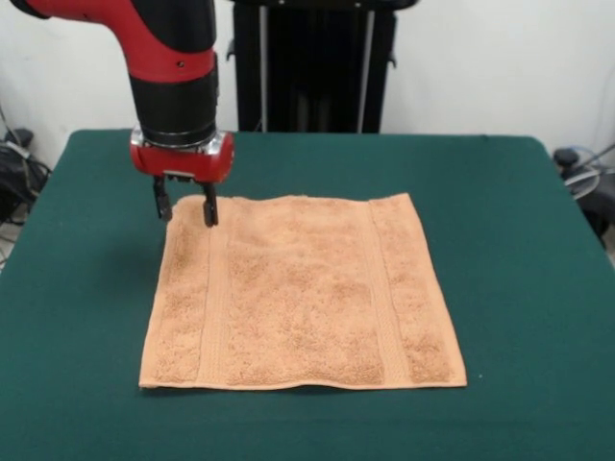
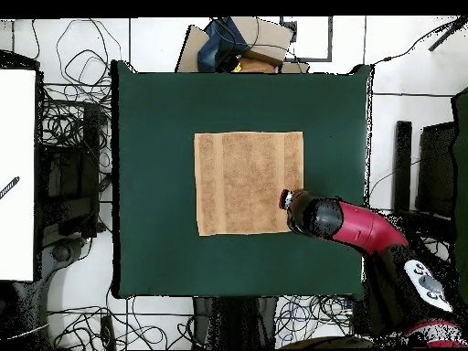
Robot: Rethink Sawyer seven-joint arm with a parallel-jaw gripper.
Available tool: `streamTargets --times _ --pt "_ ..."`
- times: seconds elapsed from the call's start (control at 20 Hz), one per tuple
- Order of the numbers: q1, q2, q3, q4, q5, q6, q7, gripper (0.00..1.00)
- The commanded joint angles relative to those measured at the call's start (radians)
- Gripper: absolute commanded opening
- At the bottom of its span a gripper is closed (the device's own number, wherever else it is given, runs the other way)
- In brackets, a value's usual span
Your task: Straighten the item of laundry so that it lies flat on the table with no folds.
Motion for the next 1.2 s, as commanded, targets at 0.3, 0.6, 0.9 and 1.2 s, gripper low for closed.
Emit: streamTargets --times 0.3,0.6,0.9,1.2 --pt "0.019 0.000 0.050 -0.023 -0.072 0.001 -0.010 1.00" --pt "0.036 0.023 0.036 -0.007 -0.072 -0.047 0.032 1.00" --pt "0.113 0.049 -0.020 0.011 -0.044 -0.127 0.149 1.00" --pt "0.138 0.092 -0.050 -0.023 -0.006 -0.156 0.174 1.00"
